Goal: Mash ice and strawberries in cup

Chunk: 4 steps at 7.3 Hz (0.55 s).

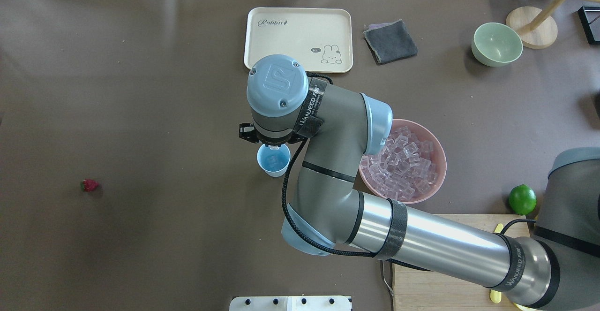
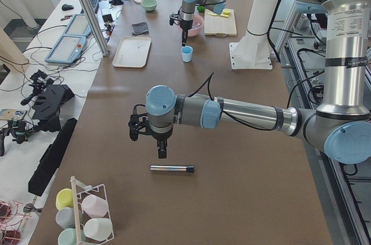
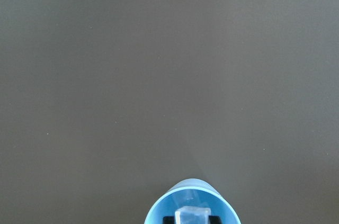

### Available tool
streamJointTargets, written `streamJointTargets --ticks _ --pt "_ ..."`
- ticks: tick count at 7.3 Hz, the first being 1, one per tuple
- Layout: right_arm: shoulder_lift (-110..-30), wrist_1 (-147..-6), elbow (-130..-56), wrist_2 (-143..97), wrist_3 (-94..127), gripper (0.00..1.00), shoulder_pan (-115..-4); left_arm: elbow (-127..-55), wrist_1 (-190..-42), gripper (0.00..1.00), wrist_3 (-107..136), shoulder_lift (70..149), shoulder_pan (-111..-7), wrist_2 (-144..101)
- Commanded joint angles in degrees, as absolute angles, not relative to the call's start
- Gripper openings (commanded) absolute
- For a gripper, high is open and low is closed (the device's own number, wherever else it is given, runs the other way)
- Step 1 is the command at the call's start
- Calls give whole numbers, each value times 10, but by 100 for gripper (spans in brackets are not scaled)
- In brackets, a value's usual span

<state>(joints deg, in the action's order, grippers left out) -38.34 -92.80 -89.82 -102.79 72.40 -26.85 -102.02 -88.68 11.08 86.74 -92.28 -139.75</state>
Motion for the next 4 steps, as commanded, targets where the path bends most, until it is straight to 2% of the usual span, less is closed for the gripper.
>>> streamJointTargets --ticks 1,3,4 --pt "-396 -928 -922 -1020 729 98 -258 -1020 -887 99 112 867 -923 -1397" --pt "-410 -931 -943 -1020 726 98 -258 -1020 -887 99 112 868 -923 -1397" --pt "-454 -933 -979 -1013 702 99 -261 -1026 -887 99 112 869 -923 -1393"
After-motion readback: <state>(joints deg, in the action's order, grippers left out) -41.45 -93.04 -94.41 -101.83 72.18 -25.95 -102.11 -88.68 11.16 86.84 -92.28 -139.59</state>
